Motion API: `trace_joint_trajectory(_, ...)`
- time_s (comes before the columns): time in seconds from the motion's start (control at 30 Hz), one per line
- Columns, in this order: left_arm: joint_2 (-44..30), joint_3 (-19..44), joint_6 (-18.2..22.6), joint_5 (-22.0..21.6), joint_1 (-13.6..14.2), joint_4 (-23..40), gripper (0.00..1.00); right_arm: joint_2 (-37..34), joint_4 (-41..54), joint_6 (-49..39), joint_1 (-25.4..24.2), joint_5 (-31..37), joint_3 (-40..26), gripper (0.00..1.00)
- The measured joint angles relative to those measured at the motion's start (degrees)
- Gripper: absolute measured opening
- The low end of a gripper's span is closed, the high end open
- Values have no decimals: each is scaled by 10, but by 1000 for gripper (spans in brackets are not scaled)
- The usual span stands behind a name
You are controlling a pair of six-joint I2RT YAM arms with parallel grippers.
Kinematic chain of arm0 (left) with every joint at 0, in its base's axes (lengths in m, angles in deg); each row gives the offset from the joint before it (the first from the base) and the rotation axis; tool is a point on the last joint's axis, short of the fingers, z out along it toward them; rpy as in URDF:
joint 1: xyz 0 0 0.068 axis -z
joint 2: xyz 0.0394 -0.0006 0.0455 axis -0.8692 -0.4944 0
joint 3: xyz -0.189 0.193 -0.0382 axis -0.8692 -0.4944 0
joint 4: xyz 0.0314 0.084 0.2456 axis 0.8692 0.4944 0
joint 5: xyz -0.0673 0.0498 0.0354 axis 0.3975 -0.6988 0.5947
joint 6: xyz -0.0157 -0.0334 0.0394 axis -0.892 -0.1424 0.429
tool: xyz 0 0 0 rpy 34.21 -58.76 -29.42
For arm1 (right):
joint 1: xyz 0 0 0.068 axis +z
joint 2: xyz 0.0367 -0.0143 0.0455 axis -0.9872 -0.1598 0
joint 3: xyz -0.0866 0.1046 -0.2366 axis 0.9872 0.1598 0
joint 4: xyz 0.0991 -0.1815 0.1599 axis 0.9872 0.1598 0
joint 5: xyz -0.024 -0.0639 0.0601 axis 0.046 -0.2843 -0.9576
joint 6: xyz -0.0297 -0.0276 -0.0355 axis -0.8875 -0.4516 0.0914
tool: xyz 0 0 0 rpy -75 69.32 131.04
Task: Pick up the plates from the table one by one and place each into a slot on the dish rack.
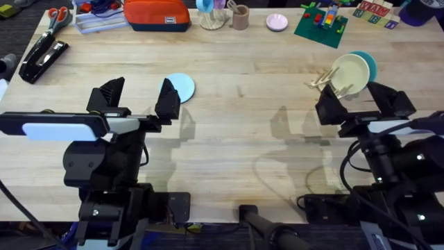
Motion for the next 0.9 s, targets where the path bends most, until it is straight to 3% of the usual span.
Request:
trace_joint_trajectory(0.5, 0, 0, 0, 0, 0, -1, 993, 0, -5, 0, 0, 0, 0, 994)
trace_joint_trajectory(0.9, 0, 24, 0, 0, 0, -8, 993, -1, -71, 15, 0, -2, -15, 995)
